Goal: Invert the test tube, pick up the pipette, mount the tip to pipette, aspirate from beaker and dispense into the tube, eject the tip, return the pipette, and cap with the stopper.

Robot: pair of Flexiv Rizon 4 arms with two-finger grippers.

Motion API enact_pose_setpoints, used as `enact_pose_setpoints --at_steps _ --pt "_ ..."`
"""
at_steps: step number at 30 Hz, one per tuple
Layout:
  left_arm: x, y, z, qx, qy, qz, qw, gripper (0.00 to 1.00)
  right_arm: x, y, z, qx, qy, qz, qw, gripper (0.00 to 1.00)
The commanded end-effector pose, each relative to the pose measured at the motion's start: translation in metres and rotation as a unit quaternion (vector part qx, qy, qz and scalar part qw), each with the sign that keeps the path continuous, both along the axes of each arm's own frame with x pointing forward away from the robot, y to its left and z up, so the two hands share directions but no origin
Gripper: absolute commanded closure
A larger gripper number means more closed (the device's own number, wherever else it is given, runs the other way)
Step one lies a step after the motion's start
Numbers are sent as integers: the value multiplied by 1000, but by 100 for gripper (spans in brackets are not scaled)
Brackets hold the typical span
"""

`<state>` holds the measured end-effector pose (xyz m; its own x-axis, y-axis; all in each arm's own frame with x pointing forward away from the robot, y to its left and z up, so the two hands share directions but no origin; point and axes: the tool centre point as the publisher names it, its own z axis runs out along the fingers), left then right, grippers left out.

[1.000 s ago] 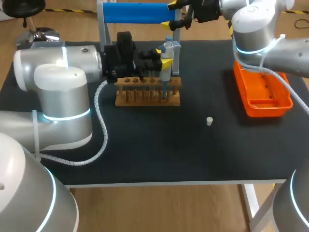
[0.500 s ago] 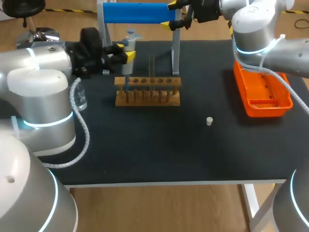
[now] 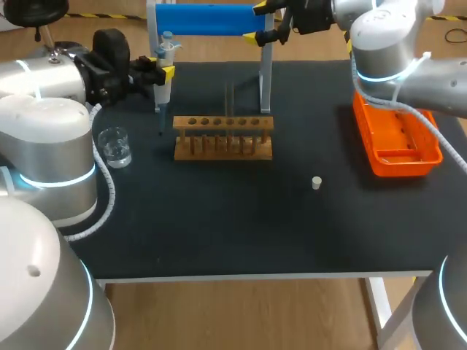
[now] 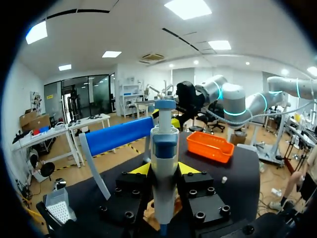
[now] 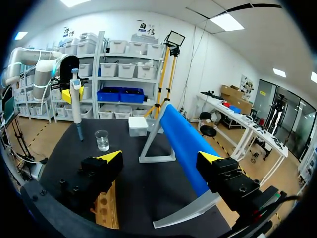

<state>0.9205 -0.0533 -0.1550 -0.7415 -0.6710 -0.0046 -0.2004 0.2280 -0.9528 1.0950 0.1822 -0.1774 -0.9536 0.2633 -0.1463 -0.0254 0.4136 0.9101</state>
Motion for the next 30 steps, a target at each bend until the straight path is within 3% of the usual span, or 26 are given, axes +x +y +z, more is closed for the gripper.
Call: enact_pose_setpoints --at_steps 1,12,21,30 --pt "2 -1 1 2 2 0 1000 100 1 -1 0 -1 1 1 1000 0" --pt "2 -1 1 2 2 0 1000 100 1 -1 0 -1 1 1 1000 0" --pt "69 -1 -10 17 -5 37 999 100 1 -1 0 -1 1 1 1000 0" --pt "122 1 -16 17 4 94 995 100 1 -1 0 -1 1 1 1000 0"
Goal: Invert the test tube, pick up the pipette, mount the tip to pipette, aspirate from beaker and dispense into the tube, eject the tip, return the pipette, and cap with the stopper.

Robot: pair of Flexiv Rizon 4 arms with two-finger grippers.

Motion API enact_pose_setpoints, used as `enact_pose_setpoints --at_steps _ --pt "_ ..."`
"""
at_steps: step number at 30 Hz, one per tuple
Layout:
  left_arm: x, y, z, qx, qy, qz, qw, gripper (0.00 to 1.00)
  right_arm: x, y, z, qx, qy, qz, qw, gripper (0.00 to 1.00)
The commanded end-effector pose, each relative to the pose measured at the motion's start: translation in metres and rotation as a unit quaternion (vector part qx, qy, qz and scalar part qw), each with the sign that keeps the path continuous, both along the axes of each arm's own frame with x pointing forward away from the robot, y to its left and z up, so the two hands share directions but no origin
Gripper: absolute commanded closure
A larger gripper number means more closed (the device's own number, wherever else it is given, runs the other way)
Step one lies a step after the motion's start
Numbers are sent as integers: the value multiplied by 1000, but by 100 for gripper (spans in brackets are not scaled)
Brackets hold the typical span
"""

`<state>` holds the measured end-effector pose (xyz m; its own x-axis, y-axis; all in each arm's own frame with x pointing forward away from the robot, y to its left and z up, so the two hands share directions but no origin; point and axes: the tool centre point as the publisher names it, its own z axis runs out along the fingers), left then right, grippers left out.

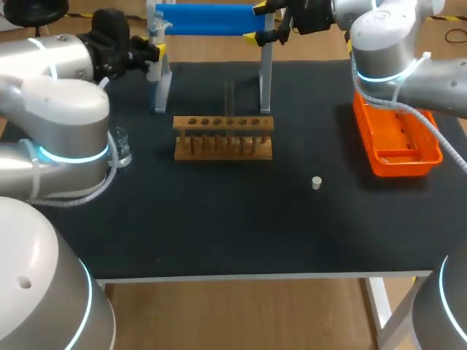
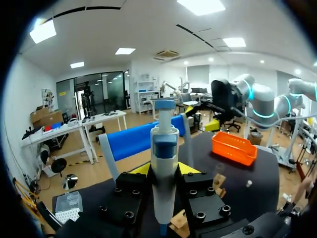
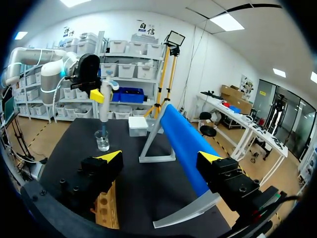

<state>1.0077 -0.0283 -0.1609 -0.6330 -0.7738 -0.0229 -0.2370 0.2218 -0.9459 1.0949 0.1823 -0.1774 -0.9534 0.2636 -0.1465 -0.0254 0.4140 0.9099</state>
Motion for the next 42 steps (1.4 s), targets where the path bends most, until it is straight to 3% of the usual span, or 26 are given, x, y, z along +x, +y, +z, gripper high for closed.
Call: enact_pose_setpoints --at_steps 1,18,30,42 --pt "39 -25 -11 2 6 26 1000 100 1 -1 0 -1 1 1 1000 0" --pt "94 -24 -21 1 27 118 993 100 1 -1 0 -1 1 1 1000 0" --pt "127 -22 -22 21 44 169 984 100 1 -1 0 -1 1 1 1000 0" --pt "142 -19 -23 41 61 198 977 100 1 -1 0 -1 1 1 1000 0"
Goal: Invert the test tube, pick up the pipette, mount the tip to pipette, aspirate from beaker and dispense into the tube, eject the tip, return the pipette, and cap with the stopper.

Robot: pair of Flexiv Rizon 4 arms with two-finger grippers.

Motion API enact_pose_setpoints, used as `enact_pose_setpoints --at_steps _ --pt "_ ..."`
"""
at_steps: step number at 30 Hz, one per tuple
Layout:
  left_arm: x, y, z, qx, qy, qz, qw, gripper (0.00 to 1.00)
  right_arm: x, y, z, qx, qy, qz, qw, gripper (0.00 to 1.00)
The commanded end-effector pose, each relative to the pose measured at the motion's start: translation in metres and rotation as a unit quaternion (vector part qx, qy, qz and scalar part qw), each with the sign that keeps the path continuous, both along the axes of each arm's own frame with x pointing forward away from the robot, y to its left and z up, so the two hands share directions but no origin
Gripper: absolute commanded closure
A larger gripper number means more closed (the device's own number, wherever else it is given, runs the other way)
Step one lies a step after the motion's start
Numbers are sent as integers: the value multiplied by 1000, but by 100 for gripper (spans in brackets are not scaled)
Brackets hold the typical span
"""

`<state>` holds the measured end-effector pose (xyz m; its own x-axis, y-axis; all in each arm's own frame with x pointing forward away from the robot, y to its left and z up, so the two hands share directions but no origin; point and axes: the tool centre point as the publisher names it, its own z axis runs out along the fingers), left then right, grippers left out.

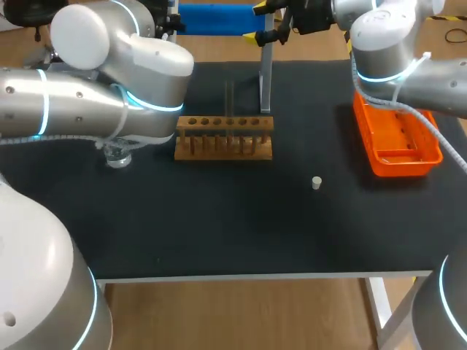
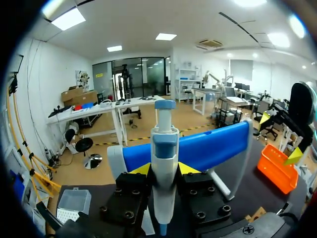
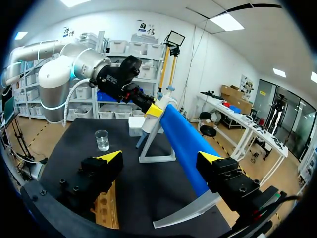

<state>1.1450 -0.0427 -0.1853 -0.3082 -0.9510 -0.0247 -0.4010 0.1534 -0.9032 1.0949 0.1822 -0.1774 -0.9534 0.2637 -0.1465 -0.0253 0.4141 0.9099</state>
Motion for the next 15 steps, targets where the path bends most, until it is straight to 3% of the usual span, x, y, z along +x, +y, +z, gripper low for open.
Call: enact_pose_setpoints --at_steps 1,15 --pt "4 -5 1 11 17 13 1000 100 1 -1 0 -1 1 1 1000 0" --pt "7 -3 -10 15 40 24 999 100 1 -1 0 -1 1 1 1000 0"
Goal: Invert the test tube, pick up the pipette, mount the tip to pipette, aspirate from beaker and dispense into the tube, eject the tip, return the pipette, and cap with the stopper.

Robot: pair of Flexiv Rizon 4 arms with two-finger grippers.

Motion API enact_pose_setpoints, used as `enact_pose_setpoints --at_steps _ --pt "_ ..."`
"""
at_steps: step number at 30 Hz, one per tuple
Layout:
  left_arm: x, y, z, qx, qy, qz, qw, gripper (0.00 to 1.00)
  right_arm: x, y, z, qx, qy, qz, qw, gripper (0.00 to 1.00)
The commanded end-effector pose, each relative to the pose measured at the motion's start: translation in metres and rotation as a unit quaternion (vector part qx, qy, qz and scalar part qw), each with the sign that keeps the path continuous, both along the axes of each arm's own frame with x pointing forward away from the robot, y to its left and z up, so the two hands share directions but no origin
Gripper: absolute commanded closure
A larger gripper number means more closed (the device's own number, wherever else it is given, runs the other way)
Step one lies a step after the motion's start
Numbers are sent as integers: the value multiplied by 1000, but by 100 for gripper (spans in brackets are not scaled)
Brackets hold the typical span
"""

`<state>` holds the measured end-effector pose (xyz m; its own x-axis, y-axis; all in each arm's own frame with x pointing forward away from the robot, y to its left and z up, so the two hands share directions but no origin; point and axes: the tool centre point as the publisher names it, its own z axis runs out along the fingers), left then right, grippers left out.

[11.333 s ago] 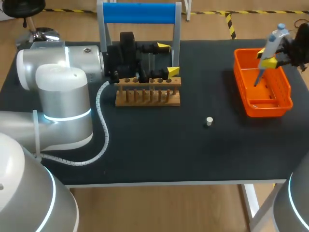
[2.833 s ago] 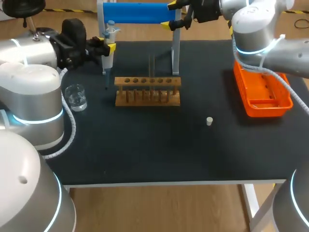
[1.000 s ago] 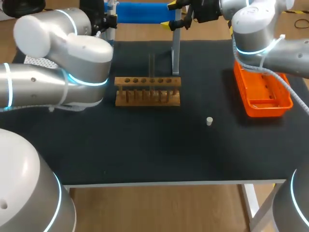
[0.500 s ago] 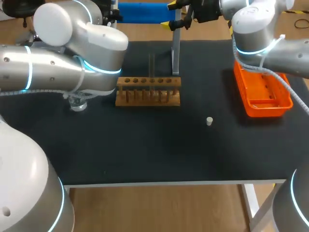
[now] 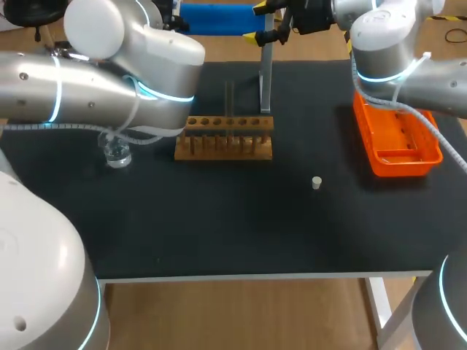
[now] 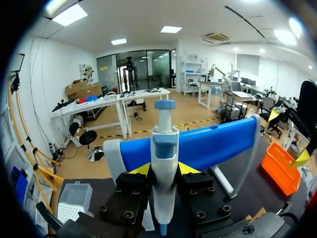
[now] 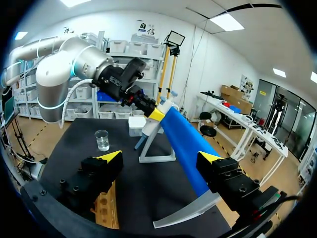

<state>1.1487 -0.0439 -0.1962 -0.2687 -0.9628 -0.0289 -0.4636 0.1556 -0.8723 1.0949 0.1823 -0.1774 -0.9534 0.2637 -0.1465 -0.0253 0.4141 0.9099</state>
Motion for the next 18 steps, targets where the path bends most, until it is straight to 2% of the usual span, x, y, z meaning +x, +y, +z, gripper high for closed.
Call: enact_pose_setpoints --at_steps 1,13,18 --pt "4 -1 0 3 9 3 1000 100 1 -1 0 -1 1 1 1000 0" --pt "6 -2 -3 1 15 7 1000 100 1 -1 0 -1 1 1 1000 0" --pt "9 -4 2 2 11 13 1000 100 1 -1 0 -1 1 1 1000 0"
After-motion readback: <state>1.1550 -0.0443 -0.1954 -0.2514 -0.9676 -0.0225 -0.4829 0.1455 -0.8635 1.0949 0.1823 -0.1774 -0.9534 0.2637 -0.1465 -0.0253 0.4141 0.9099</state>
